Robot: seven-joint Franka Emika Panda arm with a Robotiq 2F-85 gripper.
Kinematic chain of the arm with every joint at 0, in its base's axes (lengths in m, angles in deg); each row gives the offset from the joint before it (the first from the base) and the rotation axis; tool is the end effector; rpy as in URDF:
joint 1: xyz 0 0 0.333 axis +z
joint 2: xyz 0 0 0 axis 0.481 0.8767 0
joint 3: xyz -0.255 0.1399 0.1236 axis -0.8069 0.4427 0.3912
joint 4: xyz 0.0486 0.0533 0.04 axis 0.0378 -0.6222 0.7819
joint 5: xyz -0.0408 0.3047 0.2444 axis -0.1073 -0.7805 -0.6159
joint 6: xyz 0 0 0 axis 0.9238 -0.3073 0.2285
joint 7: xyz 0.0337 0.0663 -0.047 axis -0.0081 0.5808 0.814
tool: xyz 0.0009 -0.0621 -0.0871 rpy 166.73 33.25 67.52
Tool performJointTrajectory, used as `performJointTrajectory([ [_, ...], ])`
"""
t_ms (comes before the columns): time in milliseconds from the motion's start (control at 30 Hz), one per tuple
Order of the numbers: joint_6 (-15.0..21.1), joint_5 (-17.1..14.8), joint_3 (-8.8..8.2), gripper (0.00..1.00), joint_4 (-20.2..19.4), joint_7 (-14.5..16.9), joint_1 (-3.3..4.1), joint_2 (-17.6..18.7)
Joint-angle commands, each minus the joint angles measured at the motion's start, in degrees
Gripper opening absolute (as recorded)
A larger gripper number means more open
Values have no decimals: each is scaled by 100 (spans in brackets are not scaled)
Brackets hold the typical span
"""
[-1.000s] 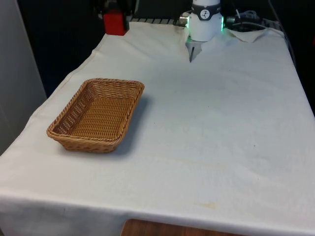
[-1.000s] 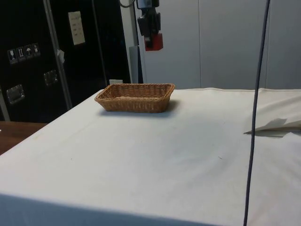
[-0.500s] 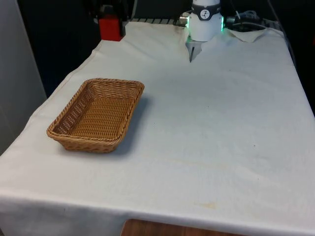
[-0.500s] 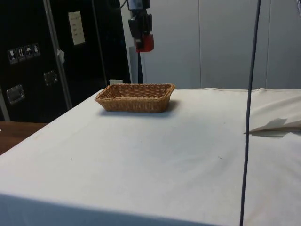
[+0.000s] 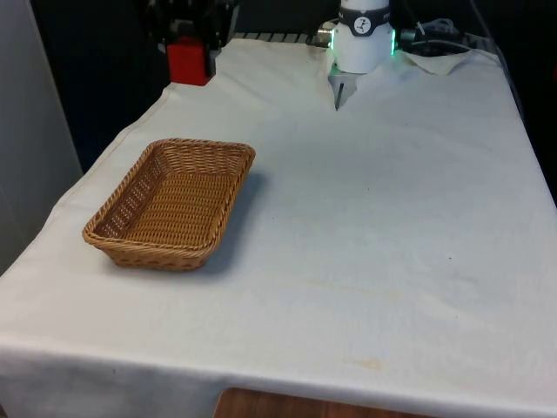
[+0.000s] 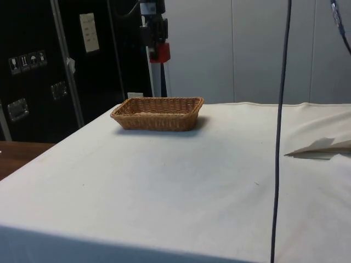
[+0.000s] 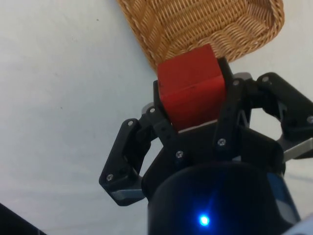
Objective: Pick up the cube and place it into the basket.
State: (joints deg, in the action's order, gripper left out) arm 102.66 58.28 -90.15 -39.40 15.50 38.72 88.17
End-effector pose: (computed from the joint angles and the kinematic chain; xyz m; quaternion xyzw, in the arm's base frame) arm 0.6151 -0.2061 0.3975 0.9983 -0.0384 0.0113 0.0426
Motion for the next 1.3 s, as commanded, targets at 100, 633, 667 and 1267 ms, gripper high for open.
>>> performJointTrajectory([
  [100,0,-57,0,0,115,0,0,115],
  [633,-40,-476,34,0,413,115,-57,476],
  [667,-40,-510,34,0,418,132,-63,493],
  [1267,-23,-1112,11,0,487,470,-143,791],
])
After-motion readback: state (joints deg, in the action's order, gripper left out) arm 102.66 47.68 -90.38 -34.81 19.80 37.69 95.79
